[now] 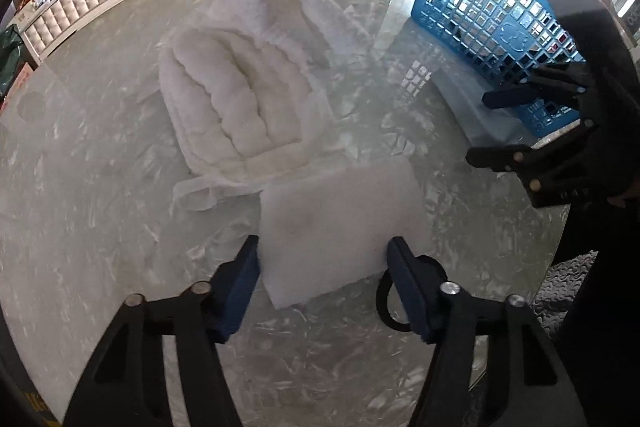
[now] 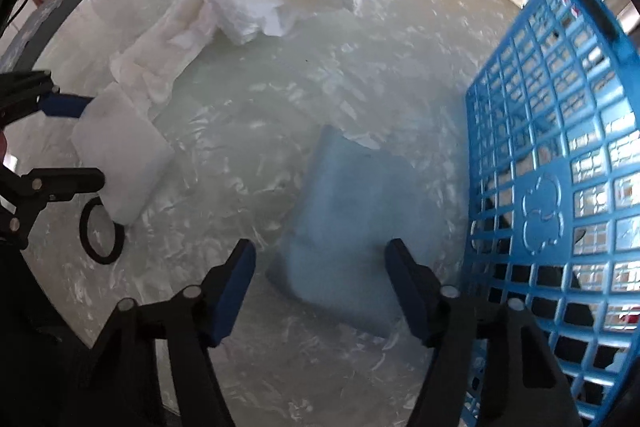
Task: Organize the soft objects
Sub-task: 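Grasp the light blue cloth with the right gripper while the left gripper grasps the white pad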
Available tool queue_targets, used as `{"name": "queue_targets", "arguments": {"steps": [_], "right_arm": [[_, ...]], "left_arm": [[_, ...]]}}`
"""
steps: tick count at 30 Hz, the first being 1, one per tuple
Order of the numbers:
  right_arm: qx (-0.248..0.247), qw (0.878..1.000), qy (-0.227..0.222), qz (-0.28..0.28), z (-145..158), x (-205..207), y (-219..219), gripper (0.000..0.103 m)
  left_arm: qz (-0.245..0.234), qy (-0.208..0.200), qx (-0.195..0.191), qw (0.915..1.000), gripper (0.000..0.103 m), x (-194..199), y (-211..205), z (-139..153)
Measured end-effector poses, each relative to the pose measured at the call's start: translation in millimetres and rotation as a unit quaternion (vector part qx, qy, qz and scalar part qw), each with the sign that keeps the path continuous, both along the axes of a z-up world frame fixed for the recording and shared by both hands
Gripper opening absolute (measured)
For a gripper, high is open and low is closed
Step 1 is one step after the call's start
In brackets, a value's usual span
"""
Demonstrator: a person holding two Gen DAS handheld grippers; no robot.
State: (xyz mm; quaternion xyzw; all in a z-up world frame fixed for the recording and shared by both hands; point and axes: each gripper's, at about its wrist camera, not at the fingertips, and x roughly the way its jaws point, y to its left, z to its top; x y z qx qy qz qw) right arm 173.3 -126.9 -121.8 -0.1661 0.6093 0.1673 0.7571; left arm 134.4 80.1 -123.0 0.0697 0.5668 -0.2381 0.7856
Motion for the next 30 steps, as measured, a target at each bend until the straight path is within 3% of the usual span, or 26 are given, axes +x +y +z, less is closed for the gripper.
{"name": "queue_targets", "arguments": {"steps": [2,4,9,13,14,21,30], "right_arm": [[0.003,1.0,-0.001,-0.002,-0.1,2.7,-3.5,0.061],[0.011,1.0,0.001,0.002,1.7,4.4,-4.5,0.045],[0.014,1.0,-0.003,0.017,5.0,0.0,1.9,0.024],[0.007,1.0,-0.011,0.023,4.7,-7.2,4.6,0.01],[0.007,1.0,-0.012,0.024,5.1,-9.9,6.0,0.009],[0.026,0.999,-0.04,0.021,31.8,-26.9,2.6,0.004],[0.029,0.996,-0.072,0.04,58.3,-45.2,9.1,0.004]], "left_arm": [[-0.002,0.001,-0.009,1.0,0.039,0.5,-1.9,3.1],[-0.007,-0.001,-0.01,0.9999,0.037,0.3,-5.6,3.7],[-0.016,0.001,-0.015,0.9998,0.025,0.2,-7.7,4.8],[-0.014,-0.009,-0.027,0.9995,0.022,-4.4,-6.3,16.9],[-0.015,-0.012,-0.031,0.9993,0.018,-4.2,-6.3,19.7],[-0.024,-0.035,-0.049,0.9979,0.014,-8.7,-14.0,38.7],[-0.022,-0.057,-0.055,0.9967,0.014,-16.7,-8.3,61.3]]}}
